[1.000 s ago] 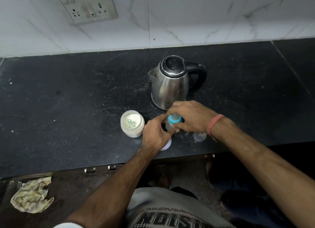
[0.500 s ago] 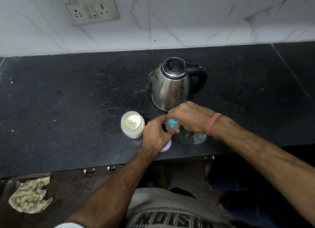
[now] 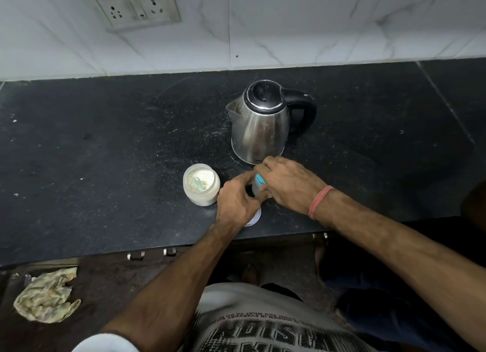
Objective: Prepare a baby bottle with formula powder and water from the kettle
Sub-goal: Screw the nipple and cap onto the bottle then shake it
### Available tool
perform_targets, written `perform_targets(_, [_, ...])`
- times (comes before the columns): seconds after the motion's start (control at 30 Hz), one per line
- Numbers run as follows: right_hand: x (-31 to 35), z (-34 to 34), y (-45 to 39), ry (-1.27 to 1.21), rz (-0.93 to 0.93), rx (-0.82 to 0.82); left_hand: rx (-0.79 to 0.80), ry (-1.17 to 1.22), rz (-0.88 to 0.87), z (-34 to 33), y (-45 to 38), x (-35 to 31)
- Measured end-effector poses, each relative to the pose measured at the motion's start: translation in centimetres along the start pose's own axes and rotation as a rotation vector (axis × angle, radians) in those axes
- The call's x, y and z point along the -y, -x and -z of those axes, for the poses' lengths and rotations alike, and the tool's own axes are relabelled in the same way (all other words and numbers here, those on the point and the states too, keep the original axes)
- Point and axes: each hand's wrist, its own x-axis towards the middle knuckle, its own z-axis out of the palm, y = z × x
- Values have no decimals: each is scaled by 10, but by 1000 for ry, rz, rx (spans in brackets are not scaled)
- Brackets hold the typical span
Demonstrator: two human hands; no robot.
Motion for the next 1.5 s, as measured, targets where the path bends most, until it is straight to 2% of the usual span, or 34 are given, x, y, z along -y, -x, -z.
perform_targets(0.07, [-6,5,-1,54,59,-3,18,-13,-28,3,-2,0])
perform_targets(0.17, [-21,12,-11,294,216,-53,28,-19,-65,4,-5,4])
perform_targets(0.27, [-31,8,-30,460,304,-90,34,5,-27,3,-4,5])
perform_targets(0.4, [-38,-3,-37,446,282,-183,38,15,8,1,-2,5])
perform_targets(0.5, [-32,-16,-33,378,186,-234,-28,-44,5,-1,-1,3])
perform_targets(0.63, [-15,-29,-29,266,-115,-315,-74,-104,9,-5,1,3])
perform_targets(0.77, [6,-37,-26,219,-400,-307,-84,-94,-20,-7,1,6])
perform_targets(0.87, [13,-34,-24,236,-480,-294,-65,-90,-30,-6,-1,8])
perform_targets(0.93, [9,-29,-19,274,-400,-283,-39,-75,-15,-5,-2,8])
perform_targets(1.07, [-26,-11,-13,243,-12,-175,-5,-15,-11,-2,-2,5])
perform_targets(1.17, [-40,0,-25,219,169,-146,16,11,7,0,-2,6])
perform_targets(1.27, [-40,3,-43,188,224,-139,0,-13,23,-1,-2,5])
perform_targets(1.37, [-41,7,-55,231,184,-108,-19,-22,64,-2,-2,4])
perform_targets(1.5, [-43,-1,-45,202,183,-77,0,-2,23,0,0,5])
